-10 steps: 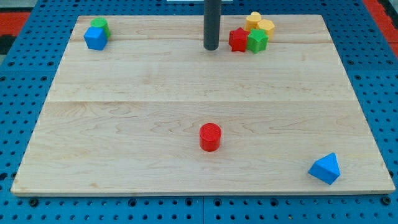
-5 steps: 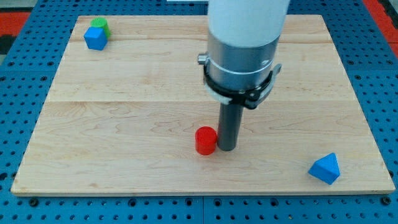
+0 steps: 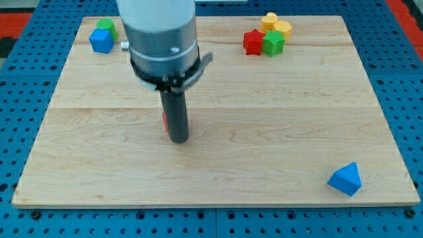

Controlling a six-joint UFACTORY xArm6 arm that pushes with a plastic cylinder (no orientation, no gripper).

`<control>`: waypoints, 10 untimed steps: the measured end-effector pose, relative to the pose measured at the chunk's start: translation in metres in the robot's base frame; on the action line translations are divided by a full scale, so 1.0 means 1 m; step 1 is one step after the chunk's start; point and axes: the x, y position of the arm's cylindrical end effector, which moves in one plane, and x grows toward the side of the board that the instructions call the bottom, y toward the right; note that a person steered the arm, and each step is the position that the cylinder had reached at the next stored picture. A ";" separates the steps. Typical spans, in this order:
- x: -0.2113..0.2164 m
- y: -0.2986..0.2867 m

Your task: Place red circle on bottom left to red star

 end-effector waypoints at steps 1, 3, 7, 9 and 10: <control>-0.014 -0.023; -0.055 -0.052; -0.016 -0.009; -0.062 0.021; -0.065 0.040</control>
